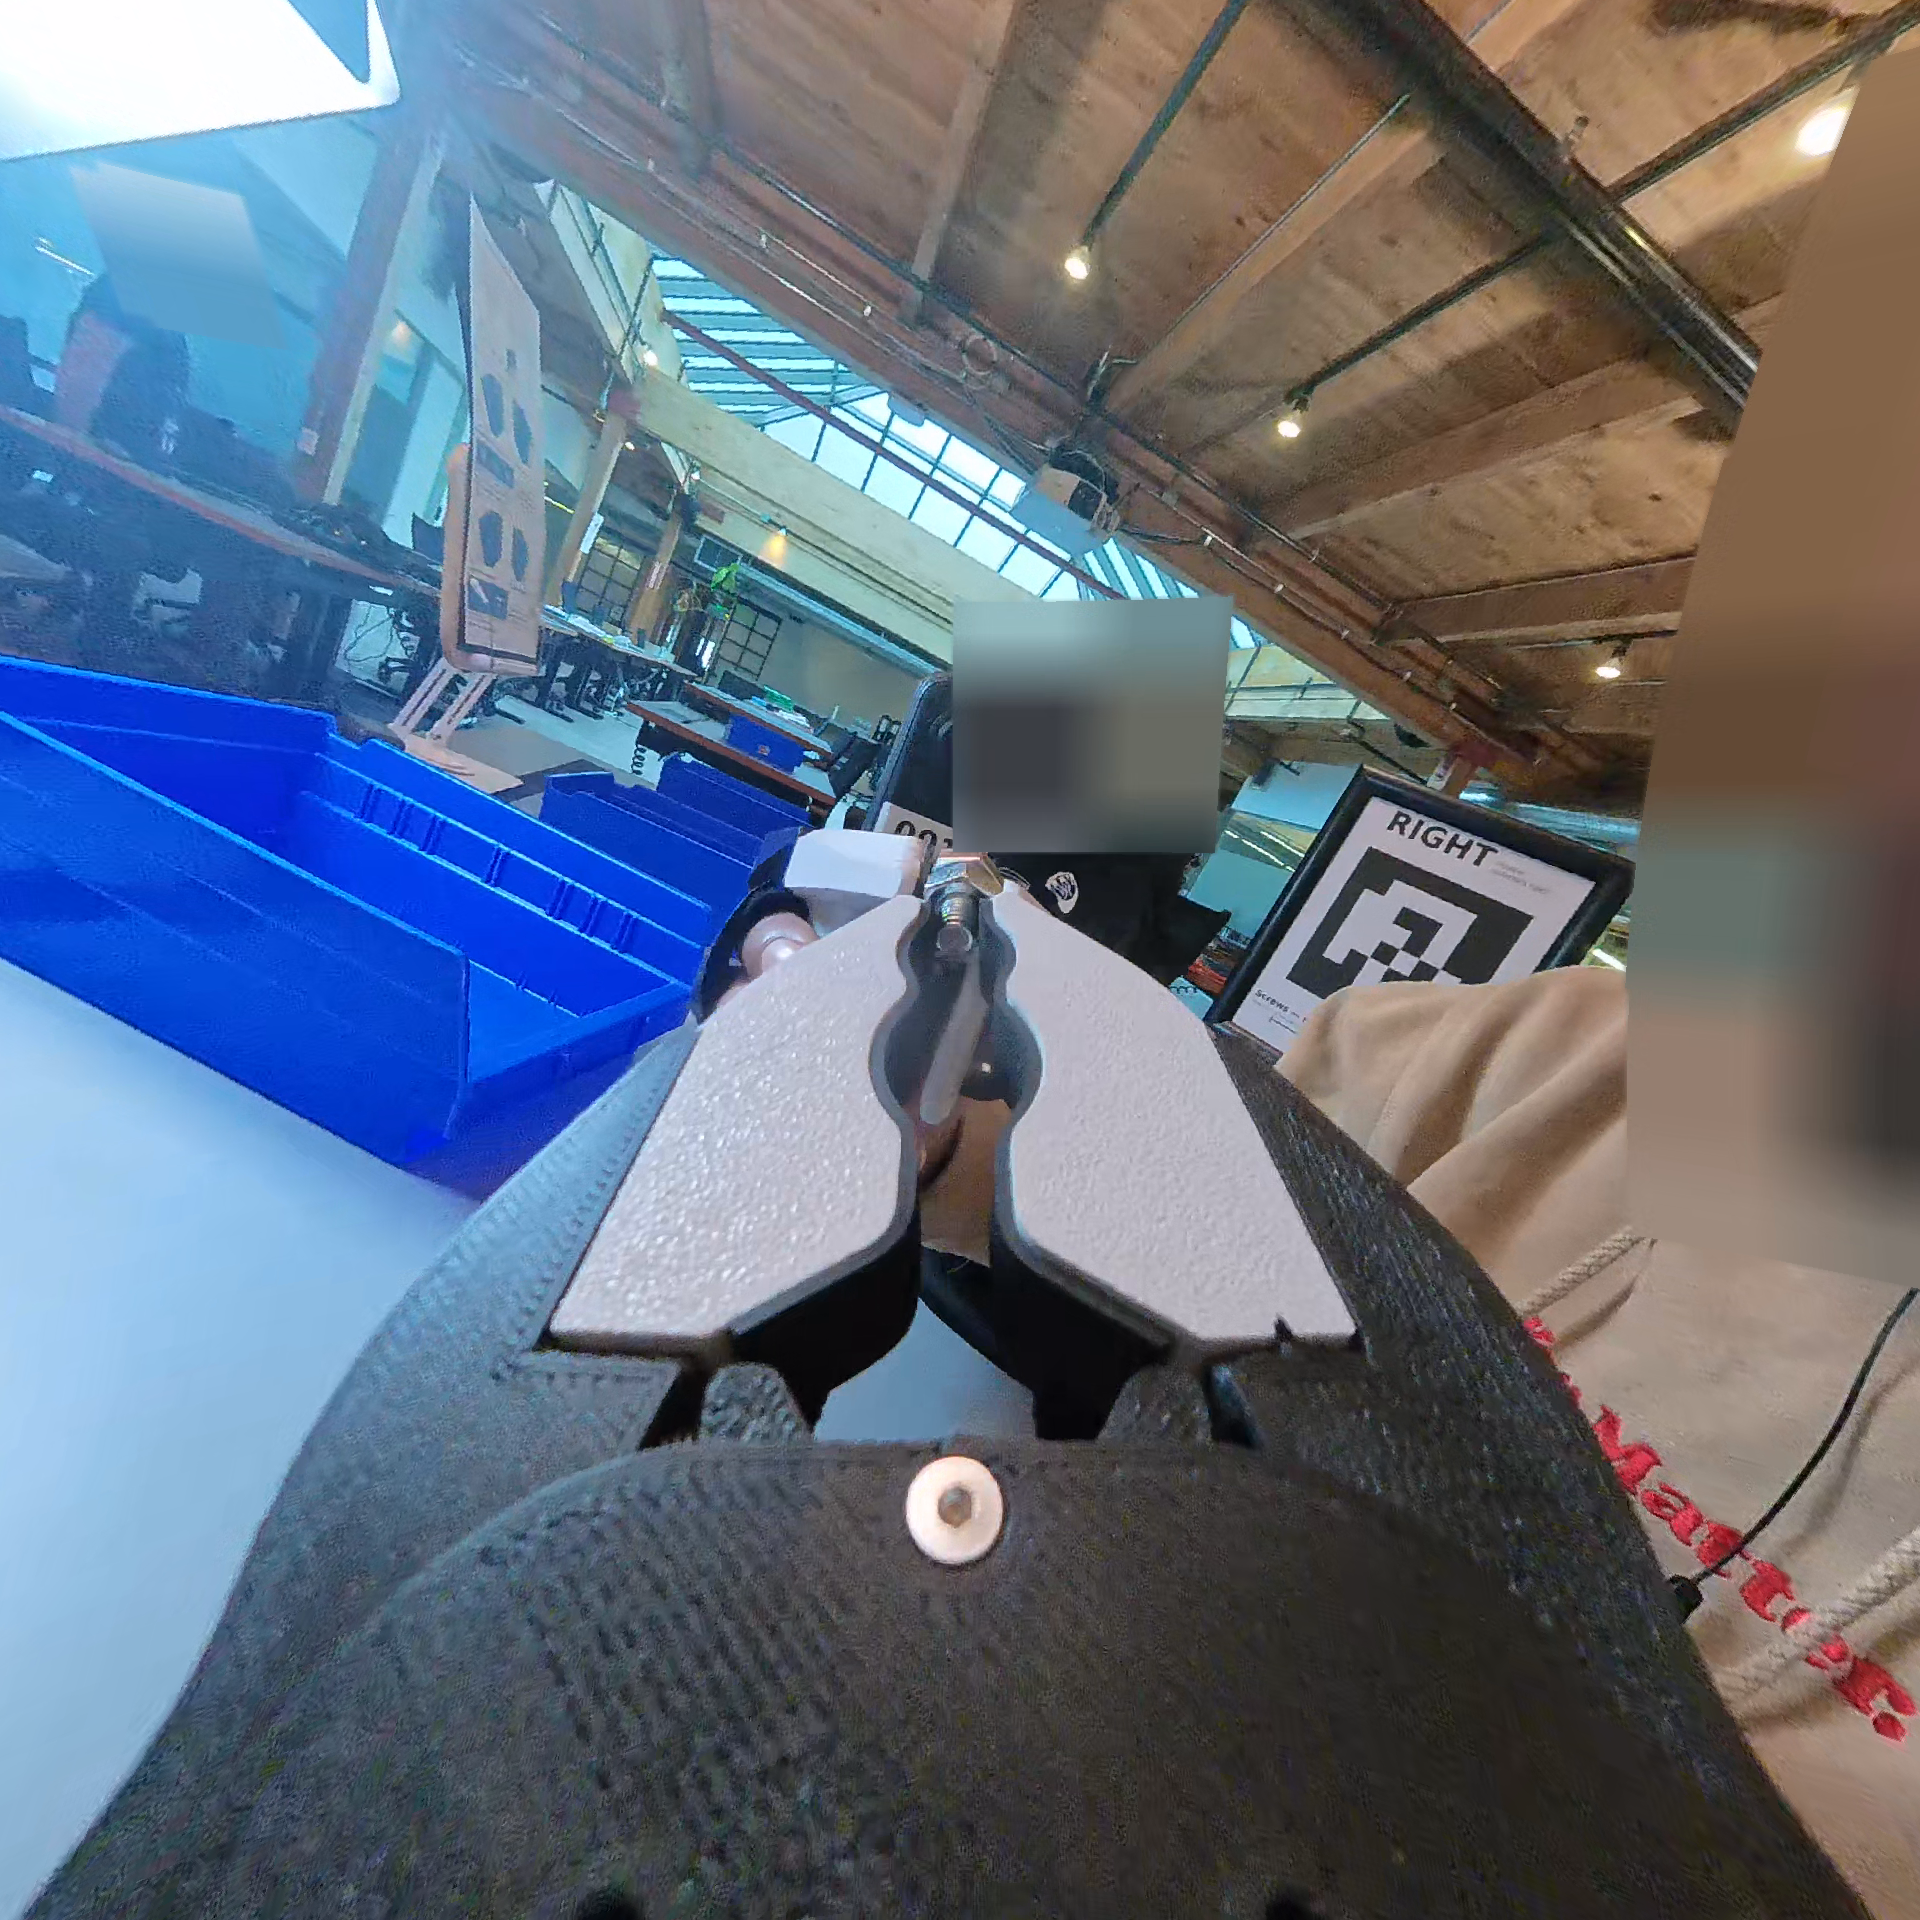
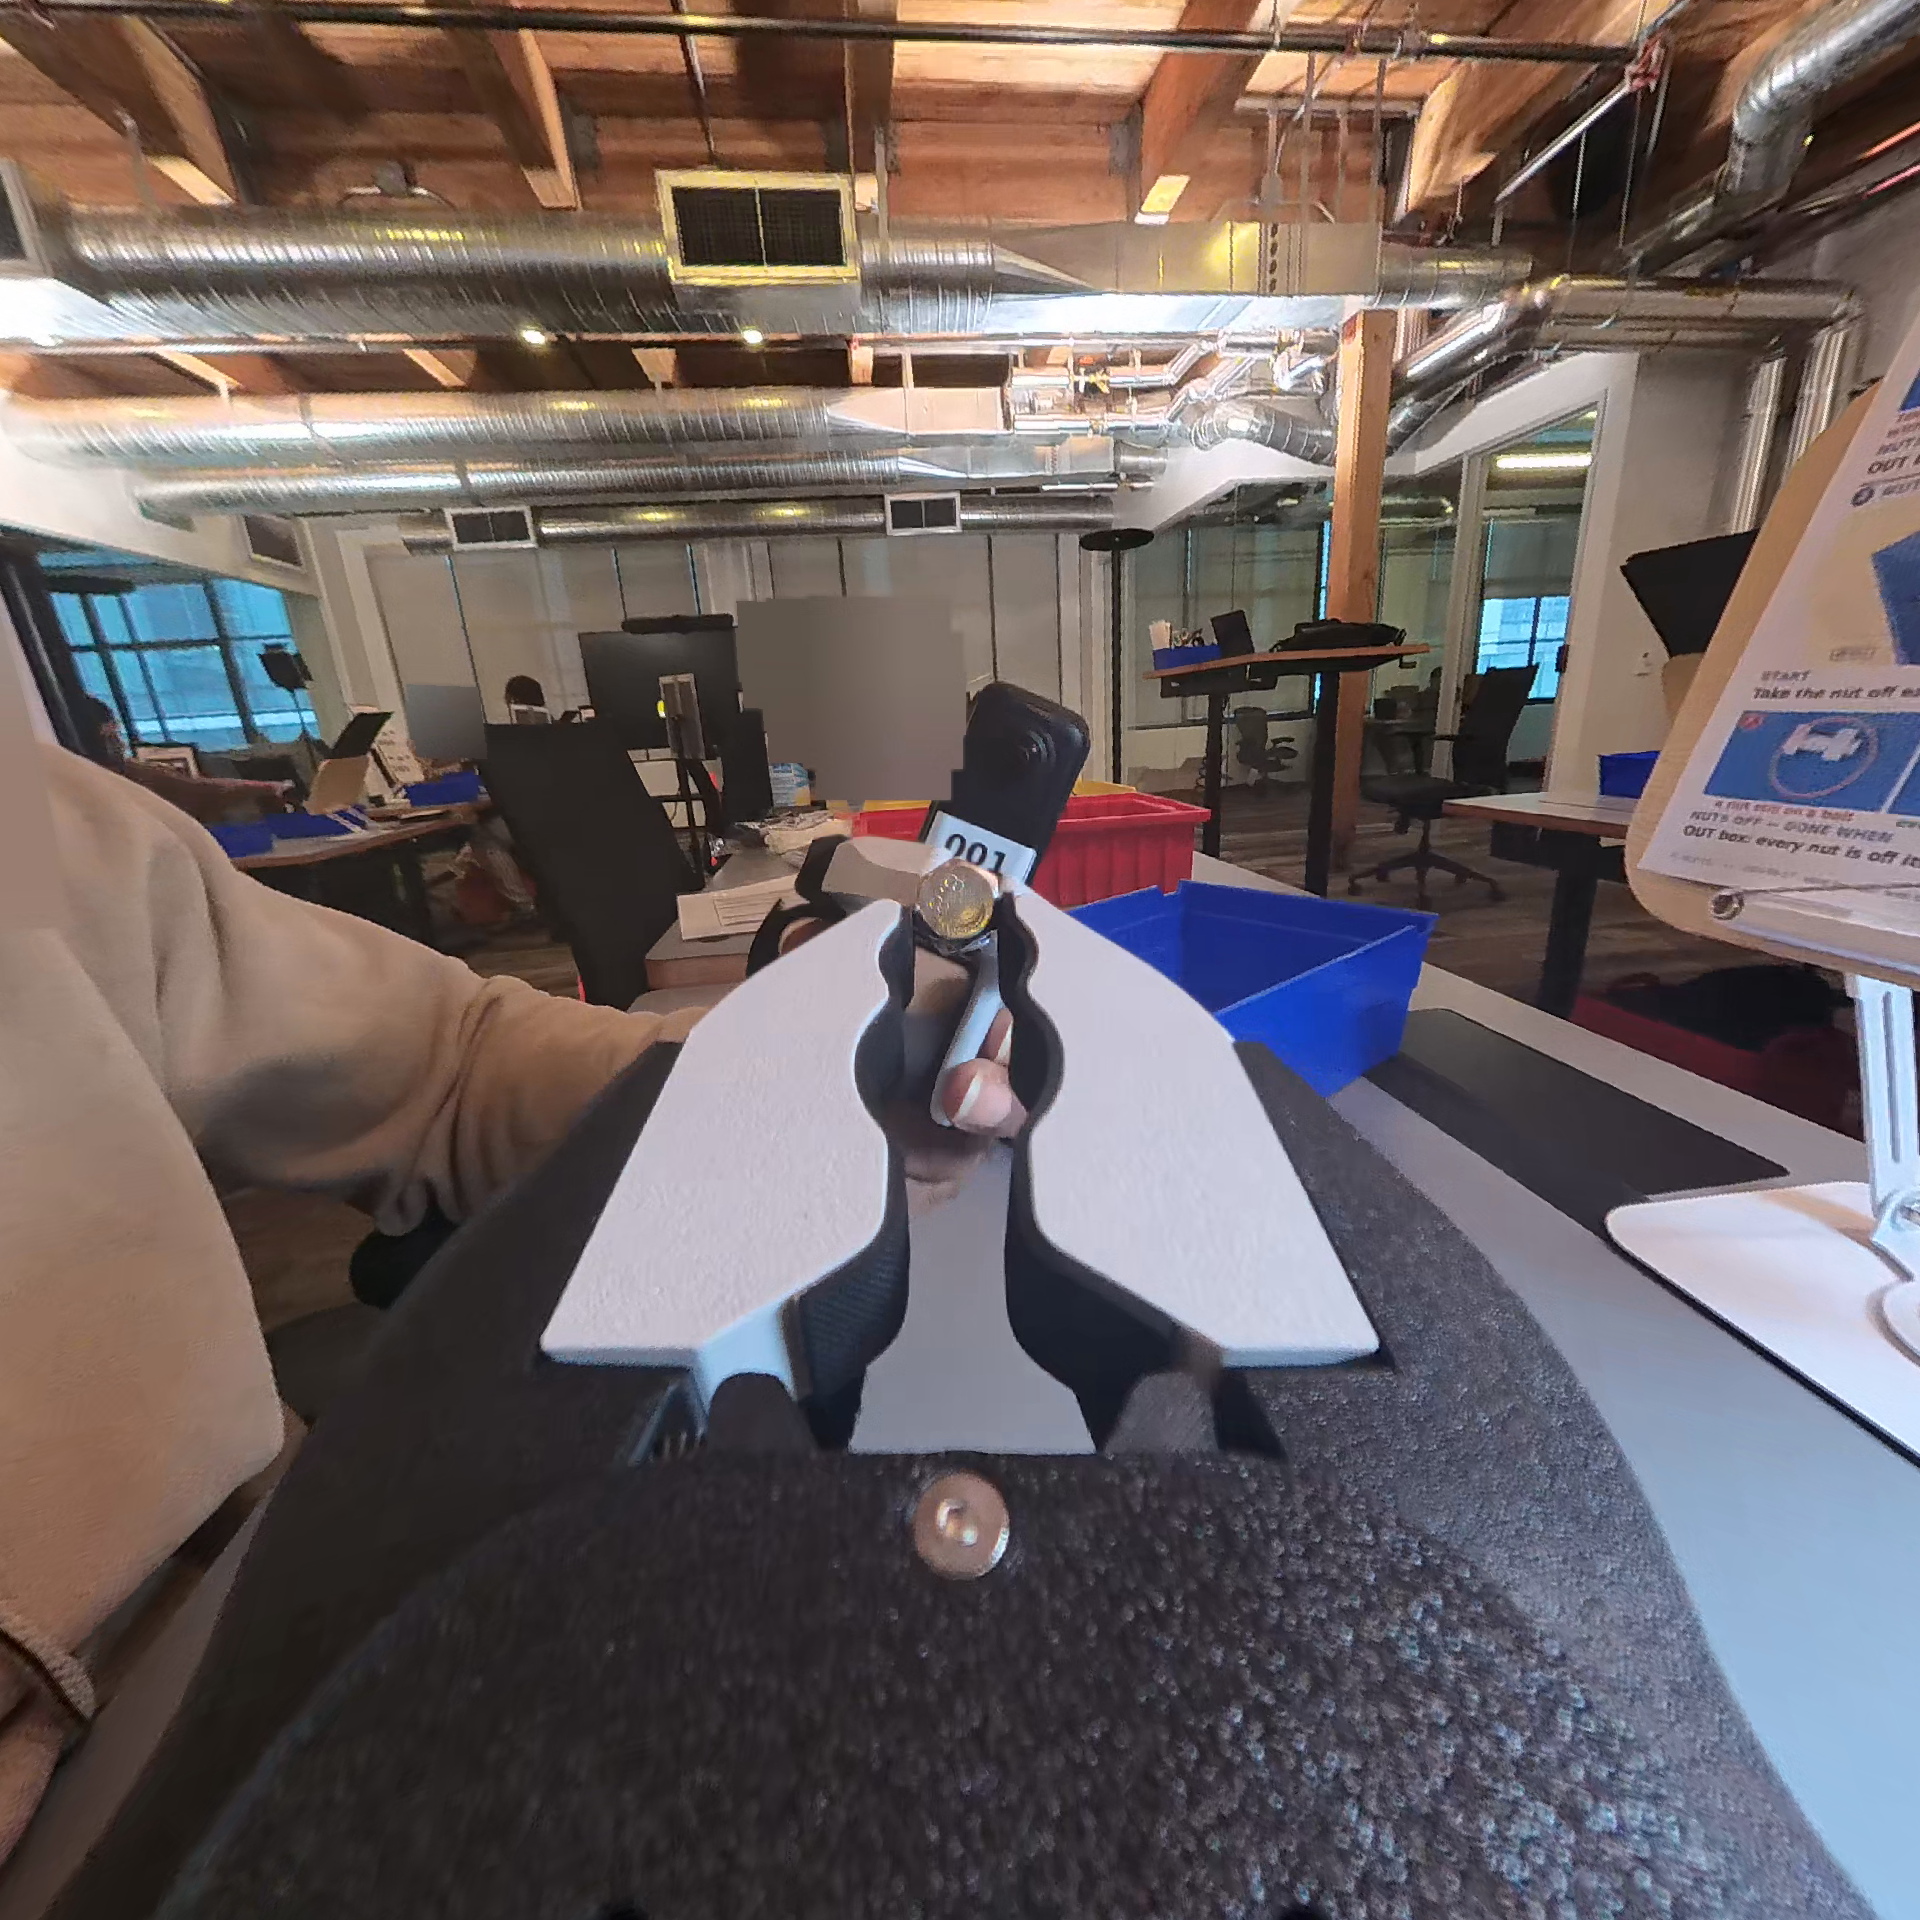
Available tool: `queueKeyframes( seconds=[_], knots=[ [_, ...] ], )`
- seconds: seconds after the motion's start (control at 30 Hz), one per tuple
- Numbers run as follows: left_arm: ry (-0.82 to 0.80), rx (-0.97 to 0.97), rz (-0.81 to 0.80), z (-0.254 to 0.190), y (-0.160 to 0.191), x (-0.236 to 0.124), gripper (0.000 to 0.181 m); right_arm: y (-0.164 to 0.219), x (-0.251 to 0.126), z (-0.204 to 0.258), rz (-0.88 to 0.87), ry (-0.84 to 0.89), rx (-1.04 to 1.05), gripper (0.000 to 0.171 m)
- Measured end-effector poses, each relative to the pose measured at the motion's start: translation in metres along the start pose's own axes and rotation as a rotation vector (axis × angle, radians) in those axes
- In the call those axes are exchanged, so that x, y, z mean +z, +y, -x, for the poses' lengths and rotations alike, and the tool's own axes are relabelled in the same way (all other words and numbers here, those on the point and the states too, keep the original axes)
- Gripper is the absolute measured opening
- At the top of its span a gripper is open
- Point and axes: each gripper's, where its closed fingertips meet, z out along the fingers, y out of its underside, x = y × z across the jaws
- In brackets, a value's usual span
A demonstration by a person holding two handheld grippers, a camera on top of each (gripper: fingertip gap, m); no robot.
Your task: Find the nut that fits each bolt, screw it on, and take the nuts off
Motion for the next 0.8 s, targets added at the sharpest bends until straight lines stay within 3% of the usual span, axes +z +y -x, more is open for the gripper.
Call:
queueKeyframes(
  seconds=[0.13,0.23,0.37,0.47,0.53,0.63,0.7,0.8],
  knots=[
    [-0.196,0.184,0.059,0.022,-0.003,-0.008,0.017,0.001,-0.007,-0.022,0.155,0.104,-0.009,0.015],
    [-0.373,0.403,0.159,0.039,-0.010,-0.024,0.019,-0.013,-0.042,-0.070,0.369,0.285,0.033,0.015],
    [-0.415,0.452,0.153,0.041,-0.022,-0.031,0.014,-0.017,-0.140,-0.176,0.776,0.685,-0.032,0.015],
    [-0.454,0.423,0.169,0.054,-0.019,-0.038,0.011,0.011,-0.226,-0.235,1.117,0.891,0.121,0.015],
    [-0.467,0.384,0.168,0.060,-0.016,-0.042,0.009,0.040,-0.265,-0.245,1.287,0.897,0.317,0.015],
    [-0.477,0.352,0.173,0.066,-0.015,-0.047,0.007,0.078,-0.290,-0.232,1.520,0.795,0.498,0.015],
    [-0.487,0.352,0.182,0.070,-0.014,-0.049,0.006,0.091,-0.296,-0.218,1.676,0.717,0.527,0.015],
    [-0.493,0.340,0.201,0.076,-0.009,-0.050,0.005,0.105,-0.292,-0.212,1.740,0.682,0.565,0.015]
  ],
)
